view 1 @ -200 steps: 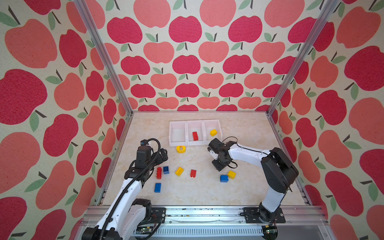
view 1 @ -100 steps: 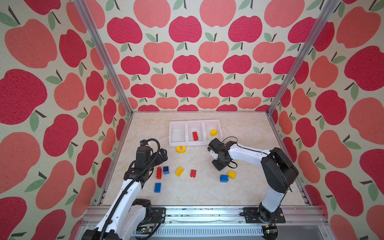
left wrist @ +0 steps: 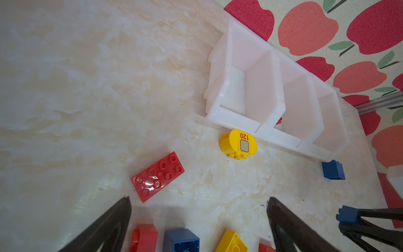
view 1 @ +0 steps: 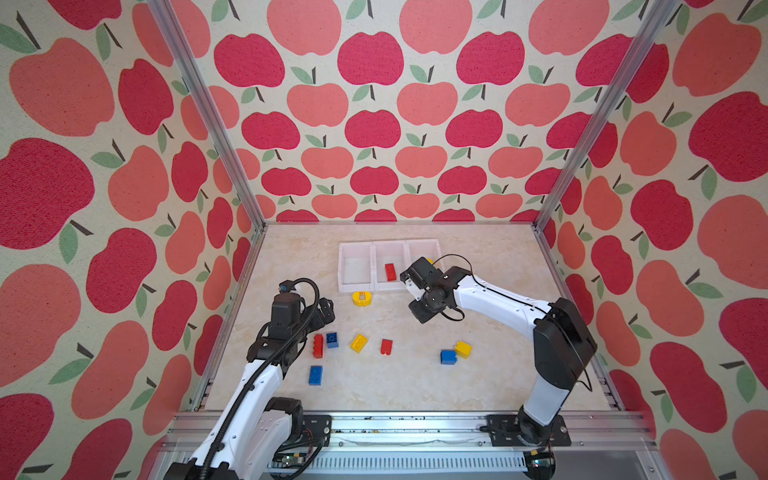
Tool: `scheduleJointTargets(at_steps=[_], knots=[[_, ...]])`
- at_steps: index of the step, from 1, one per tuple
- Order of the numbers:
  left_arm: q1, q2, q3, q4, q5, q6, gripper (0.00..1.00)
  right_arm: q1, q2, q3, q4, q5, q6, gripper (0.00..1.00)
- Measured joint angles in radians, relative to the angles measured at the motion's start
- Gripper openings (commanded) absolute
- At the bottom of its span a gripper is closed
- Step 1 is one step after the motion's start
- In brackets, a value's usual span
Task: Sort the legos into containers by color
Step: 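Carry the blue brick into the bin compartment nearest the left arm and release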
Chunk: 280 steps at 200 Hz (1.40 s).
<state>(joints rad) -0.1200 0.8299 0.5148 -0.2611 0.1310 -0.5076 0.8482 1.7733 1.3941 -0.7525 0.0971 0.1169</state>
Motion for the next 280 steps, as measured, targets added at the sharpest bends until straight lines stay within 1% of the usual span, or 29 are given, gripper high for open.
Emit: scheduleJointTargets(at_steps=[24, 53, 149, 198, 241, 259, 280], knots=[[0.002, -0.006, 0.0, 0.0, 0.0, 0.0, 0.99, 0.016, 0.014, 0.097, 0.0, -0.013, 0.004, 0.26], [0.002, -0.009, -0.002, -0.001, 0.001, -0.001, 0.99, 0.034, 0.08, 0.227, 0.011, -0.029, 0.005, 0.25], [0.005, -0.021, -0.006, -0.025, 0.0, -0.003, 0.99, 0.047, 0.394, 0.637, 0.057, -0.092, -0.001, 0.24], [0.006, -0.021, -0.006, -0.042, 0.0, -0.003, 0.99, 0.048, 0.56, 0.861, 0.058, -0.092, -0.023, 0.24], [0.006, -0.021, -0.006, -0.049, 0.0, -0.003, 0.99, 0.048, 0.734, 1.083, 0.045, -0.092, -0.039, 0.25], [0.006, -0.021, -0.006, -0.054, 0.0, -0.003, 0.99, 0.048, 0.787, 1.146, 0.037, -0.087, -0.043, 0.25], [0.006, -0.023, -0.006, -0.058, -0.001, -0.003, 0.99, 0.048, 0.818, 1.166, 0.032, -0.083, -0.047, 0.27]])
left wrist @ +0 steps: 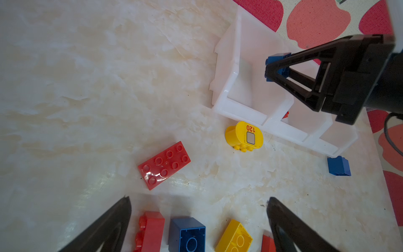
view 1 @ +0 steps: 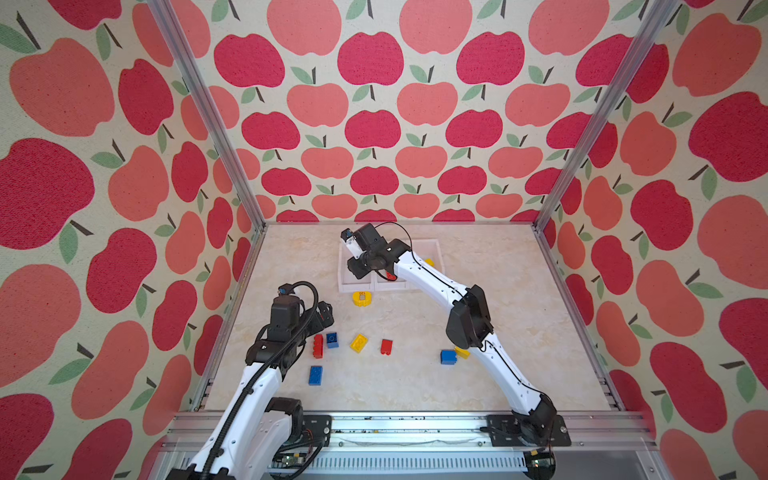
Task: Sort the legos into containers by color
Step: 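Carry the blue brick into the bin compartment nearest the left arm and release, then lift the right gripper from the bin while the left gripper nears the red brick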
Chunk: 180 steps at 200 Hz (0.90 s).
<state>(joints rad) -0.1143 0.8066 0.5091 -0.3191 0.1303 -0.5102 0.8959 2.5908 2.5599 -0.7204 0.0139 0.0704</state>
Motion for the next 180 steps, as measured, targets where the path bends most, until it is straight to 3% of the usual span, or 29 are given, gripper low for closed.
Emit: scheduleJointTargets(at_steps=[34, 54, 180], knots=[[0.001, -0.01, 0.0, 0.0, -0.001, 0.0, 0.99, 0.0, 0.021, 0.006, -0.007, 0.004, -0.005, 0.49], [0.001, -0.01, 0.0, -0.001, -0.001, 0.0, 0.99, 0.0, 0.023, 0.006, -0.006, 0.003, -0.016, 0.56], [0.001, -0.008, 0.003, -0.028, -0.002, 0.0, 0.99, 0.001, -0.028, -0.055, 0.002, 0.002, -0.018, 0.6]])
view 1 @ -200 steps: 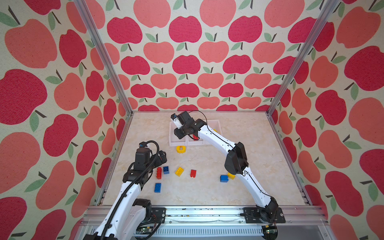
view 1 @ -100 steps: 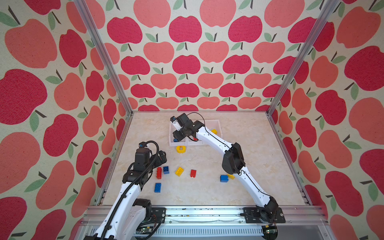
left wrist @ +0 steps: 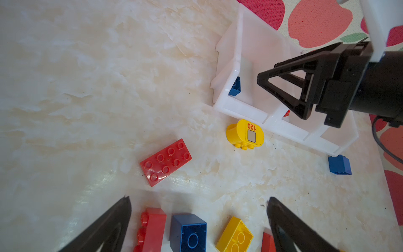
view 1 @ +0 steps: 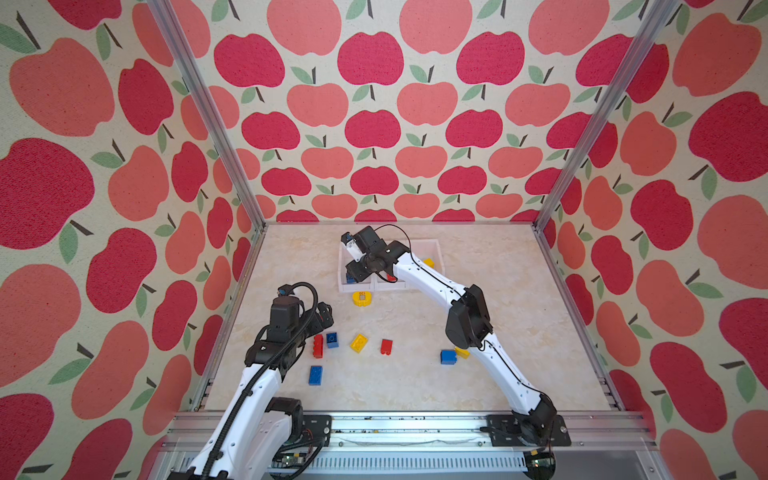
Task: Sort the legos into containers by color
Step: 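Lift the right gripper from the bin while the left gripper nears the red brick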
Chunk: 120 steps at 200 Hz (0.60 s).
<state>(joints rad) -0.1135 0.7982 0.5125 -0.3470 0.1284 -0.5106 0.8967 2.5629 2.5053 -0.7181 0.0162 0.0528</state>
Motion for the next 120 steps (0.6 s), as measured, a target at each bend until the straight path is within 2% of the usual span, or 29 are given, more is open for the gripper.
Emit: scheduleJointTargets(at_steps=[24, 66, 120], knots=[[0.0, 0.02, 0.017, -0.017, 0.0, 0.0, 0.99, 0.0, -0.076, -0.091, 0.013, 0.0, 0.004, 0.65], [0.0, 0.09, 0.074, -0.056, -0.016, 0.0, 0.99, 0.0, -0.294, -0.348, 0.07, -0.004, 0.023, 0.73], [0.0, 0.267, 0.199, -0.185, -0.043, -0.054, 0.99, 0.0, -0.576, -0.713, 0.13, -0.004, 0.061, 0.84]])
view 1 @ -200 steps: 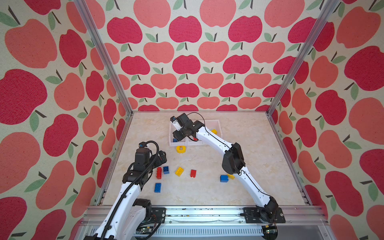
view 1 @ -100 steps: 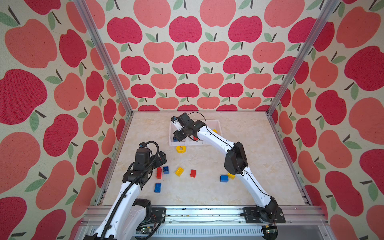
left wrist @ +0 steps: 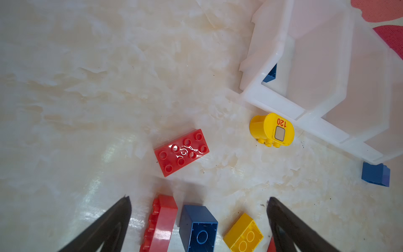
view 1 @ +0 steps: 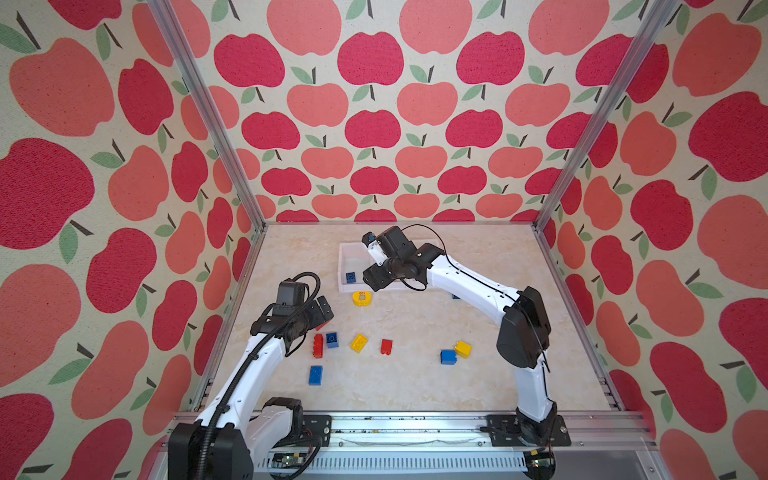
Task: Sort the legos into containers by color
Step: 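Lift the right gripper from the bin while the left gripper nears the red brick, then lower the left gripper and grasp the red 2x4 brick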
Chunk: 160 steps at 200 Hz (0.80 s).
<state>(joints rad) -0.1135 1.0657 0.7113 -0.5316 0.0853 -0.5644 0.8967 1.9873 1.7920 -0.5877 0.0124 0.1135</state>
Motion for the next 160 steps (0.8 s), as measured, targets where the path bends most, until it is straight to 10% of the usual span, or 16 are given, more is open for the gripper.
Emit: scheduleJointTargets(at_steps=[160], knots=[[-0.042, 0.438, 0.208, -0.123, -0.063, -0.145, 0.94, -0.05, -0.509, -0.64, 0.011, 0.023, 0.192, 0.95]])
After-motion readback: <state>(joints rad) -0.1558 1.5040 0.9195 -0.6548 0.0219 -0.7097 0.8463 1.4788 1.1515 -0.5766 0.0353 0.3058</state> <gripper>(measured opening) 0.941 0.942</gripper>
